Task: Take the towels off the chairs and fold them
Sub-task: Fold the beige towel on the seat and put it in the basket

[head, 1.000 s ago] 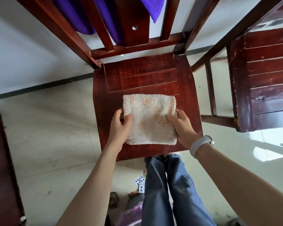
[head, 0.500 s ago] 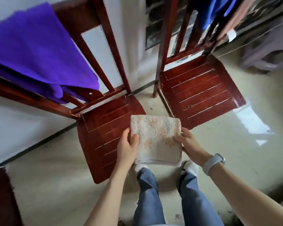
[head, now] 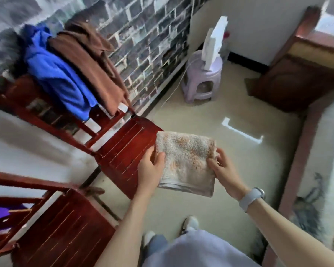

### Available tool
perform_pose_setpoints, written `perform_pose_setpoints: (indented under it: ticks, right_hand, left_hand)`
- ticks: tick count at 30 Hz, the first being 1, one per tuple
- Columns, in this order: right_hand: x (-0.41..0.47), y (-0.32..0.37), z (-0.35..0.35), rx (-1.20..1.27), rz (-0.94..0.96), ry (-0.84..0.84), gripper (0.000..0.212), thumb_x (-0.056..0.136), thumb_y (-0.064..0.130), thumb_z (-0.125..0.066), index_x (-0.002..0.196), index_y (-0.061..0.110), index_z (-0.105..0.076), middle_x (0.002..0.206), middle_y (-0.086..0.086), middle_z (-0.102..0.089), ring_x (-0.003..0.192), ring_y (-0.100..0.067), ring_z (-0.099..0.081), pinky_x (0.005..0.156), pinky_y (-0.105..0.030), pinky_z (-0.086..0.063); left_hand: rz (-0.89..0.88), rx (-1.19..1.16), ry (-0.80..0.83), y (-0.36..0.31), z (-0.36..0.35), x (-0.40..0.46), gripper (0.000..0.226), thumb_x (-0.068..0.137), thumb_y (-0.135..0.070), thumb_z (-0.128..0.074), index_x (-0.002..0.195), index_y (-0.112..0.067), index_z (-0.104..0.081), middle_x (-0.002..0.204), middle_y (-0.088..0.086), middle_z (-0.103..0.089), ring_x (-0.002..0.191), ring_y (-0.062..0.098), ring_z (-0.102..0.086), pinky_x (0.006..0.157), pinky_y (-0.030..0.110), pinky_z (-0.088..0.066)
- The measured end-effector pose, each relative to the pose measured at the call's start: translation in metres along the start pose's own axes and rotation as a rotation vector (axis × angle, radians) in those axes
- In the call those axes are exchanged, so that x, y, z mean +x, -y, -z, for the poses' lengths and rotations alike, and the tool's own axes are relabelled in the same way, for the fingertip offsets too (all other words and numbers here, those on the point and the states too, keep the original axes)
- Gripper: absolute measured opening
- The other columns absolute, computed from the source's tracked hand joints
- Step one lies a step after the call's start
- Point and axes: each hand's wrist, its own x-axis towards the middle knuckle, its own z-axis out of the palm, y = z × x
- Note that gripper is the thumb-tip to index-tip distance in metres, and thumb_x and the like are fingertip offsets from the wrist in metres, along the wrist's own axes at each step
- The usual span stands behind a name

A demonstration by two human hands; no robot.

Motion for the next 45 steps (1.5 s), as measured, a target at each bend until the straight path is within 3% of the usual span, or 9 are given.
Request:
perform_pose_setpoints:
  ticks: [6, 9, 13, 20, 24, 26, 31, 37, 45]
  right_hand:
    - [0.030, 0.038, 0.112, 0.050, 0.067, -0.239, 0.028, 0.092, 0.004, -0.044, 0.114, 0.021, -0.046, 0.096, -0.009, -0.059, 0.084, -0.022, -0.056, 0.079, -0.039, -0.048]
    - [0.056, 0.060, 0.157, 0.071, 0.087, -0.347, 0.028, 0.092, 0.004, -0.045, 0.115, 0.019, -0.048, 0.097, -0.007, -0.060, 0.084, -0.020, -0.058, 0.075, -0.033, -0.049]
    - [0.108, 0.093, 0.213, 0.075, 0.125, -0.458, 0.022, 0.092, 0.010, -0.046, 0.106, 0.026, -0.051, 0.086, -0.010, -0.059, 0.076, -0.022, -0.055, 0.065, -0.034, -0.047]
    - [0.228, 0.167, 0.307, 0.025, 0.124, -0.615, 0.020, 0.091, 0.017, -0.050, 0.109, 0.025, -0.053, 0.095, -0.007, -0.065, 0.088, -0.029, -0.063, 0.080, -0.043, -0.051]
    - [0.271, 0.200, 0.364, 0.039, 0.114, -0.686, 0.020, 0.091, 0.015, -0.050, 0.109, 0.022, -0.053, 0.085, 0.001, -0.062, 0.075, -0.014, -0.057, 0.069, -0.029, -0.047]
    - [0.288, 0.208, 0.393, 0.053, 0.090, -0.721, 0.022, 0.091, 0.015, -0.050, 0.113, 0.018, -0.053, 0.085, -0.003, -0.061, 0.073, -0.015, -0.055, 0.068, -0.030, -0.047]
    - [0.343, 0.218, 0.476, 0.103, 0.044, -0.772, 0.024, 0.092, 0.016, -0.049, 0.115, 0.021, -0.051, 0.094, 0.003, -0.061, 0.092, -0.022, -0.060, 0.085, -0.041, -0.050]
    - [0.433, 0.238, 0.596, 0.174, 0.029, -0.746, 0.031, 0.092, 0.015, -0.048, 0.123, 0.018, -0.049, 0.095, 0.006, -0.059, 0.091, -0.013, -0.060, 0.085, -0.035, -0.051]
    - [0.546, 0.277, 0.744, 0.155, -0.037, -0.731, 0.033, 0.090, 0.011, -0.044, 0.122, 0.017, -0.051, 0.116, -0.002, -0.060, 0.102, -0.015, -0.056, 0.093, -0.036, -0.047]
  left_hand:
    - [-0.146, 0.030, 0.208, -0.101, -0.103, 0.048, 0.041, 0.092, -0.023, -0.052, 0.129, -0.008, -0.049, 0.117, -0.001, -0.059, 0.104, 0.008, -0.052, 0.084, 0.015, -0.038]
    - [-0.175, 0.022, 0.267, -0.140, -0.148, 0.083, 0.035, 0.092, -0.025, -0.051, 0.125, -0.012, -0.053, 0.112, 0.002, -0.062, 0.101, 0.014, -0.056, 0.086, 0.026, -0.045]
    - [-0.231, 0.007, 0.320, -0.195, -0.211, 0.139, 0.040, 0.091, -0.023, -0.052, 0.129, -0.012, -0.048, 0.113, 0.001, -0.060, 0.101, 0.014, -0.056, 0.084, 0.024, -0.043]
    - [-0.335, 0.003, 0.396, -0.298, -0.311, 0.262, 0.041, 0.091, -0.017, -0.053, 0.131, -0.013, -0.046, 0.125, 0.005, -0.057, 0.108, 0.015, -0.053, 0.089, 0.023, -0.040]
    - [-0.397, 0.066, 0.473, -0.355, -0.369, 0.311, 0.042, 0.091, -0.020, -0.052, 0.132, -0.012, -0.044, 0.125, 0.005, -0.057, 0.109, 0.015, -0.052, 0.089, 0.022, -0.038]
    - [-0.409, 0.081, 0.525, -0.378, -0.400, 0.328, 0.042, 0.091, -0.022, -0.052, 0.132, -0.015, -0.044, 0.124, 0.004, -0.058, 0.106, 0.012, -0.051, 0.090, 0.025, -0.040]
    - [-0.435, 0.107, 0.613, -0.437, -0.489, 0.369, 0.041, 0.091, -0.022, -0.052, 0.131, -0.015, -0.045, 0.125, 0.004, -0.057, 0.111, 0.016, -0.051, 0.093, 0.026, -0.040]
    - [-0.418, 0.111, 0.621, -0.511, -0.607, 0.424, 0.041, 0.091, -0.021, -0.053, 0.131, -0.016, -0.046, 0.123, 0.003, -0.057, 0.103, 0.010, -0.050, 0.089, 0.023, -0.039]
    - [-0.252, 0.090, 0.635, -0.607, -0.749, 0.483, 0.042, 0.095, -0.023, -0.043, 0.137, -0.021, -0.038, 0.132, -0.002, -0.049, 0.116, 0.009, -0.046, 0.097, 0.028, -0.039]
